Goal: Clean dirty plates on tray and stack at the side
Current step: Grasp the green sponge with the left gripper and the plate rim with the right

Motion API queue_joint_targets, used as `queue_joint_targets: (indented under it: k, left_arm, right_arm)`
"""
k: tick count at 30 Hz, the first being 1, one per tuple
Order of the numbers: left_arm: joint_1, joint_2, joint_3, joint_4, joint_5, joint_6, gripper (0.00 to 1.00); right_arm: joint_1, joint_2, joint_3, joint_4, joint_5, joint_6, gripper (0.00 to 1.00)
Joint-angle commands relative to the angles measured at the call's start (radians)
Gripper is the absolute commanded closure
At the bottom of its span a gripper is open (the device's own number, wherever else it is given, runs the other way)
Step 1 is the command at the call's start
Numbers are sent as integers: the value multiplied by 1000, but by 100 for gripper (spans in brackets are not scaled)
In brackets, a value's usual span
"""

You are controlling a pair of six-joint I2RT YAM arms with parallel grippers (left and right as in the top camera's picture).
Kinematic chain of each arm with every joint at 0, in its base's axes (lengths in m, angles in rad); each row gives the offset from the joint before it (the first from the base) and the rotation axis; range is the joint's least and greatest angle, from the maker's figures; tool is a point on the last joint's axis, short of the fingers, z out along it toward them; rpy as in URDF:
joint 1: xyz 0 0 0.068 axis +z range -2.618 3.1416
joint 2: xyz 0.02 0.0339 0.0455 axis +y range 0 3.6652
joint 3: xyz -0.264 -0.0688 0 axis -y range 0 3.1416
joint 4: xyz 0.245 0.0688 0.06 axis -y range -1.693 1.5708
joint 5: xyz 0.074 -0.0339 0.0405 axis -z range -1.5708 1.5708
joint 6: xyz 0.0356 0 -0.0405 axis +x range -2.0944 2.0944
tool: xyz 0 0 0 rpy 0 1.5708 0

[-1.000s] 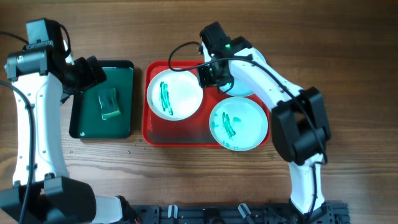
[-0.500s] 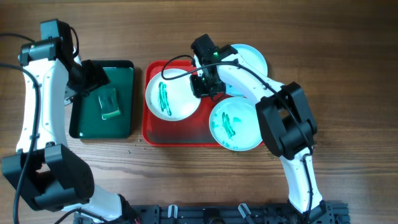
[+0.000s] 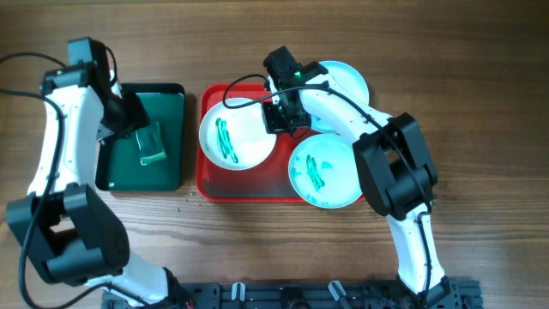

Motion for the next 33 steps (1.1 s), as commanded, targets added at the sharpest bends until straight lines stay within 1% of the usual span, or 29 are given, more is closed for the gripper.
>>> queue_joint_targets:
  k: [1,3,7,9,11,13,18,20,23,27,29,33]
  left_arm:
    - [7,42,-72,89,-10,37,52]
    - [7,65,-97,129,-10,38,67]
    - [7,104,-126,154,-10,38,77]
    - [7,120,-140,167,-6,48,77]
    - [7,132,-159,180,-2,82,76]
    - [7,138,-171,190,-3,87,74]
    - [7,142,-227,304,-2,87,72]
    - [7,143,-242,330,-2,87,76]
    - [7,143,-262,356,-2,87,96]
    - [7,143,-267,352,-1,86,96]
    - [7,139,-255,334,25,86,96]
    - [8,126,-150,189,39,87,96]
  right_arm:
    - [2,24,17,5,10,-3,96]
    - [2,24,17,5,10,-3,96]
    - [2,24,17,8,10,1,96]
    - [2,24,17,9,10,1,96]
    - [2,24,17,9,10,2,96]
    - [2,24,17,9,10,3,96]
    - [2,24,17,9,10,3,96]
    - [2,24,18,9,10,4,96]
    - [2,24,17,9,10,4,96]
    - [2,24,18,11,10,3,96]
    - [2,24,18,14,-5,-1,96]
    - [-6,24,23,16,-41,0,96]
